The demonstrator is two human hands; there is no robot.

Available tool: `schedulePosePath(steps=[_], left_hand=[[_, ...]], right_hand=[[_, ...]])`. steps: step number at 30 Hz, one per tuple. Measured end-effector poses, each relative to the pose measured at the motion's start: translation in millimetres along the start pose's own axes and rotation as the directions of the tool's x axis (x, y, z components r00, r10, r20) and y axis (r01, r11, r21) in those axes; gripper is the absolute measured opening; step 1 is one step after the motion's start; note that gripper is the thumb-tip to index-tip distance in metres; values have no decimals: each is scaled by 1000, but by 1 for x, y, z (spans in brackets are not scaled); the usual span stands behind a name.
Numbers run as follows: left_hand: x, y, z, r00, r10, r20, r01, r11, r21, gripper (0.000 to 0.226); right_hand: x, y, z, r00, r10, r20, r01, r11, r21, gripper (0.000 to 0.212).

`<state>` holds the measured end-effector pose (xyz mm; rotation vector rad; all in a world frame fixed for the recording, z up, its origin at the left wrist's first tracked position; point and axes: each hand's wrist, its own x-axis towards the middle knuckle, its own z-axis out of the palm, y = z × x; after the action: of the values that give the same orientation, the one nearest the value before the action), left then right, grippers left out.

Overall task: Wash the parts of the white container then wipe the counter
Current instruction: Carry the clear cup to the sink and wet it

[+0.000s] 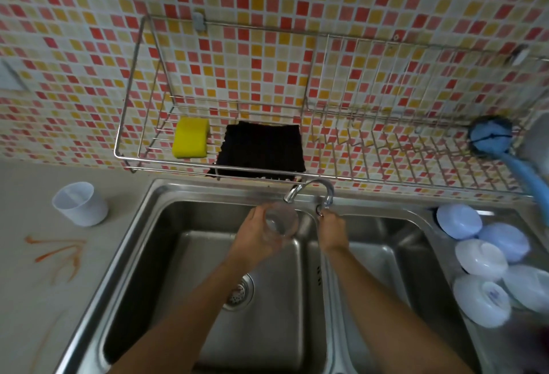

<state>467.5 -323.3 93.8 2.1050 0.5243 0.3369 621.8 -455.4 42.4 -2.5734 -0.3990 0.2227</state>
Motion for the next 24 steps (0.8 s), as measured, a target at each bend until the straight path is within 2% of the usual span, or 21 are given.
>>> schedulePosePath(steps=[10,24], left_hand=[[14,13,14,997,-77,32,78,997,-27,83],[13,9,19,995,-89,53,92,994,-65,87]], right_hand=[[4,6,6,996,-84,17,85,994,-62,25],[0,12,2,988,-142,-53,142,990,-10,20]])
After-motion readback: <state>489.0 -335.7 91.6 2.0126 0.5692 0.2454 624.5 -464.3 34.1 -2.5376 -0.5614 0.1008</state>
